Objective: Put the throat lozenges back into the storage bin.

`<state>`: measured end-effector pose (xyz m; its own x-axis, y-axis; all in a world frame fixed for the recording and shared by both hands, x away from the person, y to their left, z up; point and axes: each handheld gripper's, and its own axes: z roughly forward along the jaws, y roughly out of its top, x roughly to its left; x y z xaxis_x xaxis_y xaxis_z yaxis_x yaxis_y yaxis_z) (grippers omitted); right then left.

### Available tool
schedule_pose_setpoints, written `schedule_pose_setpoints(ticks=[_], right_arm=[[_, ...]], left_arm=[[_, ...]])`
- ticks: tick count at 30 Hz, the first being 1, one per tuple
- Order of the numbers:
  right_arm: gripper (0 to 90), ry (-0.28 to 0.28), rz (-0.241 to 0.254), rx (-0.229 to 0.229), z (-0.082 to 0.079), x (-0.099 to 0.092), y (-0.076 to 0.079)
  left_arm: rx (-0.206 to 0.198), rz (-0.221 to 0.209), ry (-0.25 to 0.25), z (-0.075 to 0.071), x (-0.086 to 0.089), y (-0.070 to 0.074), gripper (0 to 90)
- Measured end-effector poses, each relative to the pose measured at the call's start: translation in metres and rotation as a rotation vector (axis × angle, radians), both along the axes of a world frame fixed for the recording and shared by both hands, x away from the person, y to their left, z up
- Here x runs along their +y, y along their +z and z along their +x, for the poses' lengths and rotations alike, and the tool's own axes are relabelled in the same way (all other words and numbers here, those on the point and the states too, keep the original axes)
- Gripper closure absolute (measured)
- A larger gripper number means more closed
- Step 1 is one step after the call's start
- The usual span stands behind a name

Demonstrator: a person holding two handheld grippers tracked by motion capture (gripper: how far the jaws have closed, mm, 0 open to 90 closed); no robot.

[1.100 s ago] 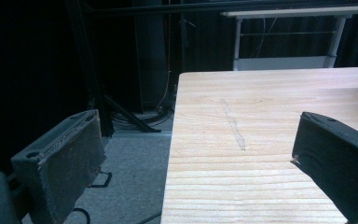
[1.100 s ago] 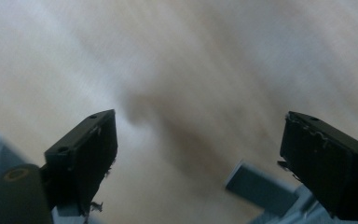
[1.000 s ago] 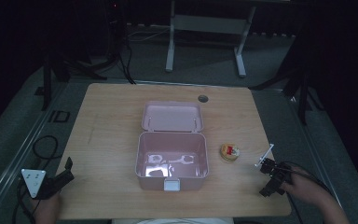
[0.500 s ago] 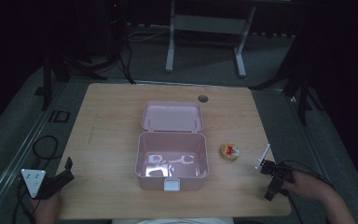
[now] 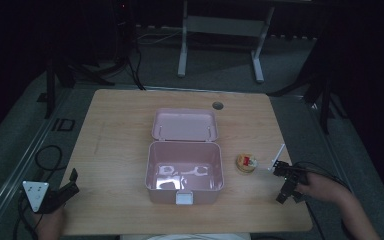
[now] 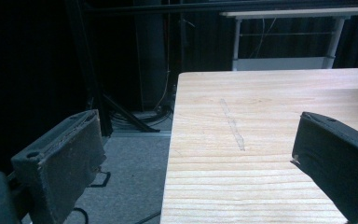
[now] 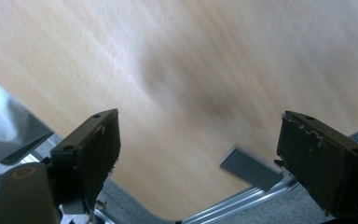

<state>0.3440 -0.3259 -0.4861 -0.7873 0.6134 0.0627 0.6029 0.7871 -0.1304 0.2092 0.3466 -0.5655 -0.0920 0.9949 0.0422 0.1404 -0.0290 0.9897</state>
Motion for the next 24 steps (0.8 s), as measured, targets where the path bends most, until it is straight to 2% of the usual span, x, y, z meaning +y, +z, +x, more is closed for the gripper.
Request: schedule_pose_setpoints(ticks=[6, 15, 24], right_arm=[[12.8, 0.01, 0.004, -0.014, 0.011, 0.013, 0.0], [12.8, 0.004, 0.014, -0.017, 0.043, 0.037, 0.001], [12.8, 0.002, 0.04, -0.035, 0.067, 0.061, 0.0]], left_arm=[[-0.002, -0.003, -0.002, 0.0, 0.0, 0.0, 2.5], [-0.003, -0.005, -0.006, 0.0, 0.0, 0.0, 2.5], [-0.003, -0.008, -0.009, 0.0, 0.001, 0.0, 2.4]])
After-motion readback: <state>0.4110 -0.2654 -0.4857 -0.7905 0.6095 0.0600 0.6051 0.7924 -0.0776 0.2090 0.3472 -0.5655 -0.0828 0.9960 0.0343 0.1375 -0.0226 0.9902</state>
